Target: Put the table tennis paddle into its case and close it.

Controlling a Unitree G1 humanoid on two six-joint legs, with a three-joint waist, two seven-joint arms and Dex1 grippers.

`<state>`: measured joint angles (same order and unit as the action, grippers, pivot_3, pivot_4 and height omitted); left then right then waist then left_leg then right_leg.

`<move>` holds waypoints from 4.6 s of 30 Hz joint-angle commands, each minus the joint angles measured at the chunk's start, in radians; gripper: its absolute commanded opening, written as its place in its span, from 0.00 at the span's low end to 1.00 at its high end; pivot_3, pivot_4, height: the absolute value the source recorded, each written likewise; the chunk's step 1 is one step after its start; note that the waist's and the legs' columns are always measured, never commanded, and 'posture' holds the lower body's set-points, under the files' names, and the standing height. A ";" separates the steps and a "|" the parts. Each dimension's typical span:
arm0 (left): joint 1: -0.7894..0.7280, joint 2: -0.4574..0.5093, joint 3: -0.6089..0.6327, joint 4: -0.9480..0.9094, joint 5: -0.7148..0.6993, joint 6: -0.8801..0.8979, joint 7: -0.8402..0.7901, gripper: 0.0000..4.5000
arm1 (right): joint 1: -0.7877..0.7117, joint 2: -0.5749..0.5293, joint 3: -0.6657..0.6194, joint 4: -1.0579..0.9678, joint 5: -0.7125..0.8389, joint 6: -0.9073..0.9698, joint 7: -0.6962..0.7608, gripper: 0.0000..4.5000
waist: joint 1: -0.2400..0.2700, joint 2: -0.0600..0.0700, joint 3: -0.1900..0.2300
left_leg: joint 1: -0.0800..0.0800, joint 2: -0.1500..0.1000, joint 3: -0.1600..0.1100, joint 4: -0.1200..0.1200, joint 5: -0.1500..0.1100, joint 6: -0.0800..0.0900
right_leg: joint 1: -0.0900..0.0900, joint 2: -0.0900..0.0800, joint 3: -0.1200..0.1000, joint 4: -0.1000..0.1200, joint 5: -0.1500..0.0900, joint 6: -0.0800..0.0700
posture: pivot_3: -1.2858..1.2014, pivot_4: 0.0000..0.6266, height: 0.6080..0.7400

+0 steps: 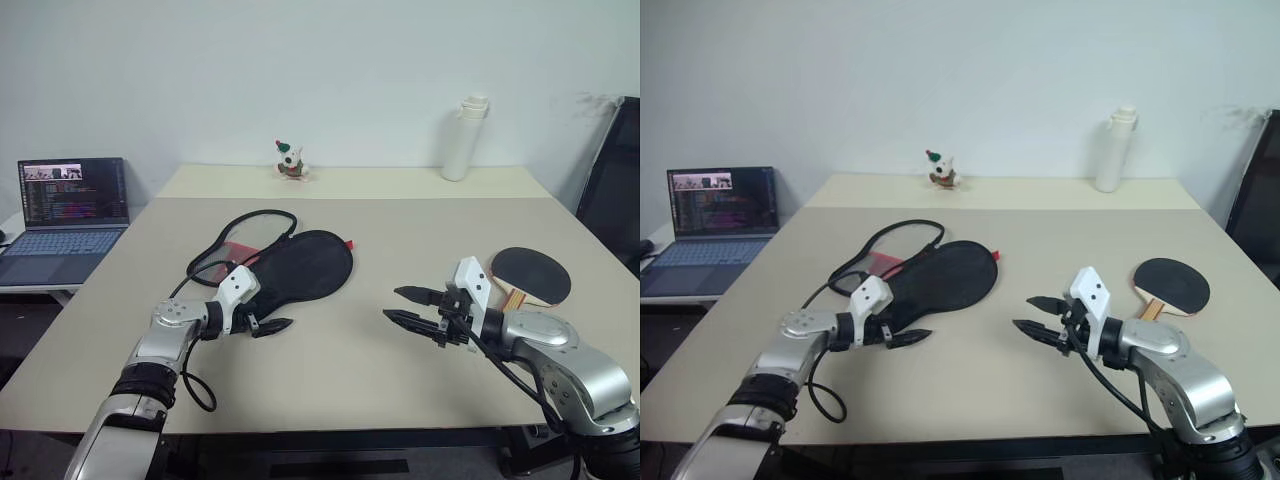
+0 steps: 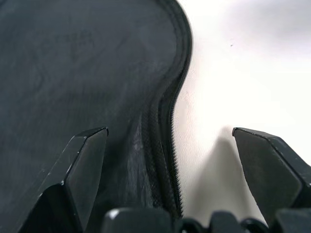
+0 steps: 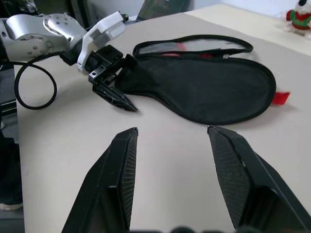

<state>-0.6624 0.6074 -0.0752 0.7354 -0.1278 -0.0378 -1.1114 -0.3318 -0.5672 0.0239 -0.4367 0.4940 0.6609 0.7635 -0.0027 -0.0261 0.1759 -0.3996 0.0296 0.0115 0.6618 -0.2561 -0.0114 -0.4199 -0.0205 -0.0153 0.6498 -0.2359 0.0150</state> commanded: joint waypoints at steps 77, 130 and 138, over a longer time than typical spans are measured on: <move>0.125 0.045 -0.041 -0.290 0.069 0.139 0.051 0.47 | 0.113 -0.047 -0.073 -0.119 0.049 0.007 -0.099 0.55 | 0.001 -0.001 -0.001 | 0.003 0.000 0.001 0.001 0.000 0.000 | 0.000 0.000 0.004 0.005 0.000 0.000 | 0.52 0.24 1.00; 0.153 -0.083 0.139 -0.591 -0.189 0.341 0.100 1.00 | -0.042 0.080 -0.055 0.035 0.068 0.177 -0.265 0.67 | -0.006 -0.003 0.000 | 0.004 0.000 0.000 0.002 0.000 0.000 | 0.000 0.001 0.005 0.010 -0.001 -0.002 | 0.52 0.24 1.00; 0.109 0.024 0.215 -0.445 -0.183 0.271 0.101 1.00 | -0.172 0.318 -0.087 0.244 0.065 0.383 -0.500 0.98 | -0.004 -0.003 0.000 | 0.003 0.000 0.000 0.002 0.000 0.000 | -0.001 0.000 0.004 0.010 -0.001 -0.003 | 0.52 0.24 1.00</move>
<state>-0.5241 0.6163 0.1111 0.2878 -0.3063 0.2644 -1.0137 -0.4763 -0.2679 -0.0254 -0.1994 0.5428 1.0168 0.2972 -0.0065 -0.0289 0.1760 -0.3968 0.0297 0.0116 0.6636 -0.2559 -0.0115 -0.4213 -0.0208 -0.0115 0.6595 -0.2358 0.0101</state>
